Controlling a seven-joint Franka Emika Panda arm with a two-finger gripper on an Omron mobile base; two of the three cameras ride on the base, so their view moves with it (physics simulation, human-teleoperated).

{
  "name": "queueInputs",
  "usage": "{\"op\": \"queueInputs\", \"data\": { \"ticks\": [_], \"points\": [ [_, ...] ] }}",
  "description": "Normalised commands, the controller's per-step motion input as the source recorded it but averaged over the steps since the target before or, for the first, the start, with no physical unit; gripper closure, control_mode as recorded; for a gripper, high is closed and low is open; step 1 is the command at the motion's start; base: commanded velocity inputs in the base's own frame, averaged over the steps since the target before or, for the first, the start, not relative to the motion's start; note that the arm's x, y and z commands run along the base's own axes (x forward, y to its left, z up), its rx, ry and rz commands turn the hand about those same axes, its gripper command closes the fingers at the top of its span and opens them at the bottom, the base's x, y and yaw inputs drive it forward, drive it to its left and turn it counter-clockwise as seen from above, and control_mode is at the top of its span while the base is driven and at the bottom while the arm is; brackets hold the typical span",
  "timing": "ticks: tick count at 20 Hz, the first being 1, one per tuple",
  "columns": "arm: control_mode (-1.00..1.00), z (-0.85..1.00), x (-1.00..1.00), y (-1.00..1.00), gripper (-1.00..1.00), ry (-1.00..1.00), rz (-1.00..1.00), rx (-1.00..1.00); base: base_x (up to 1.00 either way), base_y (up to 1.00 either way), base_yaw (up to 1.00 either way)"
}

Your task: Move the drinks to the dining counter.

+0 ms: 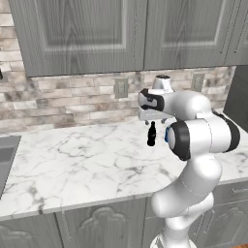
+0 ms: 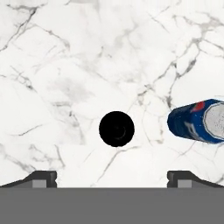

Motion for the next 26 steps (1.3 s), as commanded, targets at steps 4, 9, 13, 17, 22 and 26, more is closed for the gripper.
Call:
{"op": "queueInputs", "data": {
  "ticks": [4,9,13,17,22,26],
  "points": [
    [-1.0,-0.06,0.05,0.0,-1.0,0.0,0.01,0.0,0.0,0.0,0.0],
    [-1.0,-0.1,0.13,0.0,-1.0,0.0,0.0,0.0,0.0,0.0,0.0],
    [-1.0,-0.11,0.14,0.0,-1.0,0.0,0.0,0.0,0.0,0.0,0.0],
    [-1.0,-0.05,0.02,0.0,-1.0,0.0,0.01,0.0,0.0,0.0,0.0],
    [-1.0,-0.04,0.02,0.0,-1.0,0.0,0.01,0.0,0.0,0.0,0.0],
    [-1.0,-0.08,0.04,0.0,-1.0,0.0,0.01,0.0,0.0,0.0,0.0]
  ]
}}
